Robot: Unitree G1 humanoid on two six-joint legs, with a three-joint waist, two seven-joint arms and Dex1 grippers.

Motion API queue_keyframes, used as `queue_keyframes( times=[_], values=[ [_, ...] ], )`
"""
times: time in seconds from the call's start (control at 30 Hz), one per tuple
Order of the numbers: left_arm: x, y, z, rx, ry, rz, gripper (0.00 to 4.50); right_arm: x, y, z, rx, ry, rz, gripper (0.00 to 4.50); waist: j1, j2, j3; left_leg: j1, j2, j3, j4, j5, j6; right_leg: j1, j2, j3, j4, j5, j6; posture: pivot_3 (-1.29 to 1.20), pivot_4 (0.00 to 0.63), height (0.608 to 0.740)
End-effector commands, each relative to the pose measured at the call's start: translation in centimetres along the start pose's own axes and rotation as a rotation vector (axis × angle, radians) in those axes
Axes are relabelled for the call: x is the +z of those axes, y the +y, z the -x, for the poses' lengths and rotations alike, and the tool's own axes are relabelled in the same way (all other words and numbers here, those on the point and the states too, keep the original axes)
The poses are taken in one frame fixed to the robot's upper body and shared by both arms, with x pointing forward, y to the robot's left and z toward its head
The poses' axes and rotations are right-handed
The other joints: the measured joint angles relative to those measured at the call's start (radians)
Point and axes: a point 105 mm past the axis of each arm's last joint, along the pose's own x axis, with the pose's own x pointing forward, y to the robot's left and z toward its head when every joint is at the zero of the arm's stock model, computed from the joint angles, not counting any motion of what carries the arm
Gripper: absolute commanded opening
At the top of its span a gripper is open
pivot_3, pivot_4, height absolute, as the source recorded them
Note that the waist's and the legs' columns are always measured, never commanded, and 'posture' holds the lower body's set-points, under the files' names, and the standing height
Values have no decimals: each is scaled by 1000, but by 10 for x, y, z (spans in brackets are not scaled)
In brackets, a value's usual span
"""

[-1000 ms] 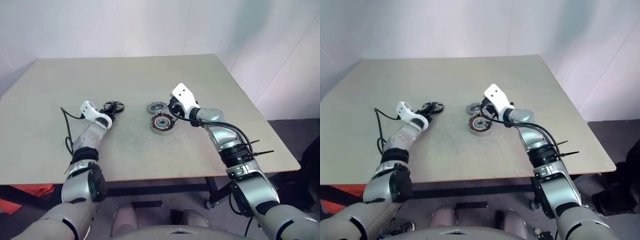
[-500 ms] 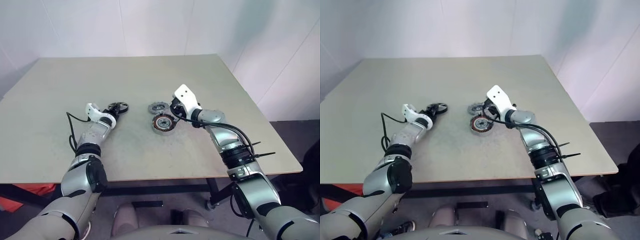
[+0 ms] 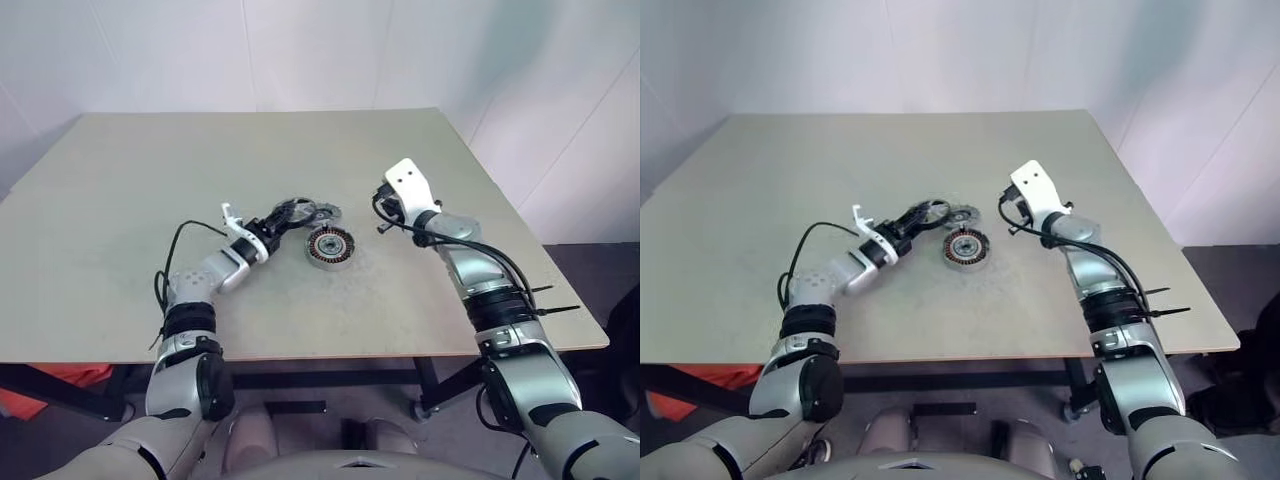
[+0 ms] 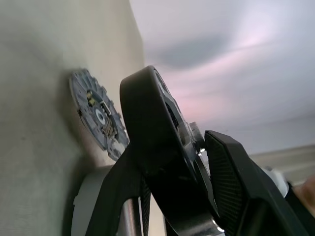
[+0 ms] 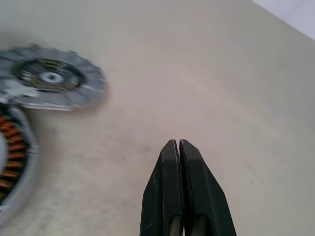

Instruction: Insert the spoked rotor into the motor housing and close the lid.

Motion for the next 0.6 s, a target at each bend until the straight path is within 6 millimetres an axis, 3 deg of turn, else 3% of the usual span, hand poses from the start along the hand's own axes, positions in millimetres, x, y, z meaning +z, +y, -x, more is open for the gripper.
queue_keyframes(
  times=[0.03,0.2,0.33,0.6],
  values=[
    [-16,-21,-22,-55,93,-73,1348,-5,-34,7,-137,19,-1,0,0,0,0,0,0,0,0,0,0,0,0,0,0,0,0,0,0,740],
    [-35,-26,-37,-65,171,-100,1348,-4,-41,10,-165,11,-6,0,-6,0,0,-1,0,0,-1,1,-2,-2,0,0,0,0,0,0,0,740],
    [-33,-21,-38,-52,165,-114,1348,-4,-41,11,-169,6,-18,0,-7,1,0,-2,0,0,-1,1,-2,-3,1,0,0,0,0,0,0,740],
    [-15,-14,-22,-39,125,-116,3900,-6,-42,11,-172,11,-20,0,-4,1,0,1,0,0,0,0,1,0,0,0,0,0,0,0,0,740]
  ],
)
